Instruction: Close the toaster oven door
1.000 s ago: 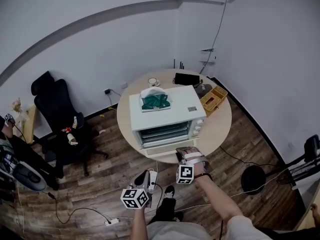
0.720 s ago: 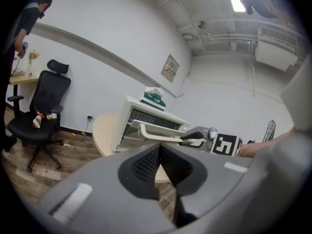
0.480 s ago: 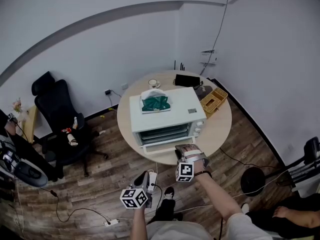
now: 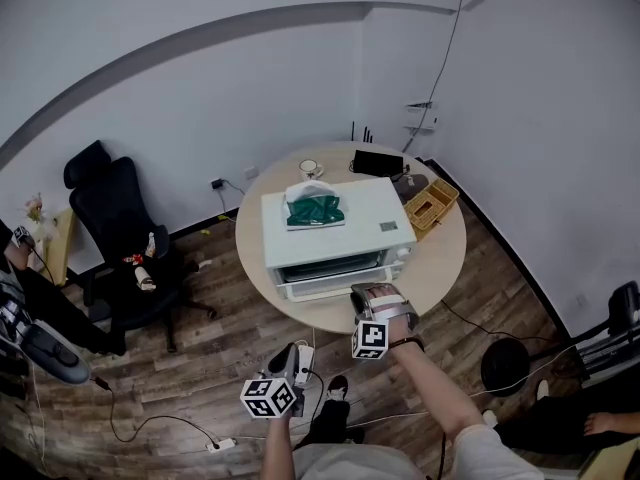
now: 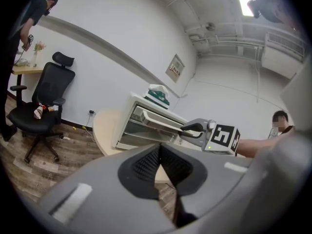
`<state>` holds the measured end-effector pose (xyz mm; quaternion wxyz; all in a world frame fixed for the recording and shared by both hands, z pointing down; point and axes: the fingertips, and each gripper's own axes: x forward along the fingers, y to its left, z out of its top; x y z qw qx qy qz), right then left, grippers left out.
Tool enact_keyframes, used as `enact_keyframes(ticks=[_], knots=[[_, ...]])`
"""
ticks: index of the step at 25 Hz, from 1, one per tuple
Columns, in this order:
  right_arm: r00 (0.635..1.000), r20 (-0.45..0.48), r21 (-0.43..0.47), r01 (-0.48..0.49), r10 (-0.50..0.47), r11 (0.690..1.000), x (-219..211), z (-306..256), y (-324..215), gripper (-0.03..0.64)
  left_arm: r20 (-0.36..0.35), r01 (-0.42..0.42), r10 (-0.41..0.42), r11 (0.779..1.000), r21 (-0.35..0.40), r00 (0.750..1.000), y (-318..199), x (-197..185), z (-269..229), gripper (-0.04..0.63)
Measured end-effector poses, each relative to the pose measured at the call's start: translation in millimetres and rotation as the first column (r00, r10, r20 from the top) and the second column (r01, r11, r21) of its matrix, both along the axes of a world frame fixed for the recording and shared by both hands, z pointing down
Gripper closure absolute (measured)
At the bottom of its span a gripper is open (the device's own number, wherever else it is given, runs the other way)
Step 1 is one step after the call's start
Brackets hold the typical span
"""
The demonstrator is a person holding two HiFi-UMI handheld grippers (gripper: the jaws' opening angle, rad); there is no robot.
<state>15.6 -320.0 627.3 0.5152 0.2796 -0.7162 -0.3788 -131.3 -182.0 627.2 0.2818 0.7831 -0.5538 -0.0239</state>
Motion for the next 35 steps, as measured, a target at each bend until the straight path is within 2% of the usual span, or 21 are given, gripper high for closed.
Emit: enact_keyframes(ticks=[26,35], knots=[[0.999,0.031,0.062,-0.027,0.025,0.998,-10.6,-19.8,-41.7,0.526,-0.022,0.061,-0.061,0.998,-0.025,0.998,-20.9,-28.2,10.2,0.538],[0.982,0.155,0.031,-0.118,0.111,0.993,0.5,-30.0,-27.6,0.526,-0.014,0.032,-0.032,0.999,-0.004,0.999,-23.7,-16.0,2.3,0.538]])
